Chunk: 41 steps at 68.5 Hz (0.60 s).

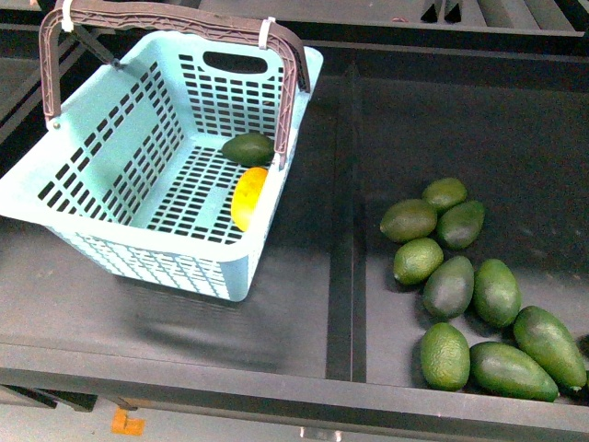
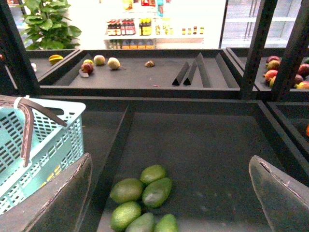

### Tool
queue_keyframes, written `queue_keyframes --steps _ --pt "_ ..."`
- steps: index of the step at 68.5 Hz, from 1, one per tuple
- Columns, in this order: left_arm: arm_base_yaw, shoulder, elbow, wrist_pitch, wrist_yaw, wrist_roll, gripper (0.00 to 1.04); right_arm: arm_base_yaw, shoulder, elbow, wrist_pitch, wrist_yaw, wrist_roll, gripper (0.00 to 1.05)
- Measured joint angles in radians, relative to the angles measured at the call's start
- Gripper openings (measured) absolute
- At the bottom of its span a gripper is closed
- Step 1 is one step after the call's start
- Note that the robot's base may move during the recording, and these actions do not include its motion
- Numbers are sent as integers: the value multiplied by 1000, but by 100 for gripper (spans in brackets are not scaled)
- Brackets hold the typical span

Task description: Pick mango and avocado into basket

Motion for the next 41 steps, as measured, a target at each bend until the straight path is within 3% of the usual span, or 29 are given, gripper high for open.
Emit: queue_keyframes --steps 24,30,41 --pt "0 -126 0 -126 0 0 2 0 0 0 0 0 0 96" --pt "0 -262 0 -287 0 0 2 0 0 0 0 0 0 96" --pt "0 -294 0 -299 0 0 2 0 0 0 0 0 0 96"
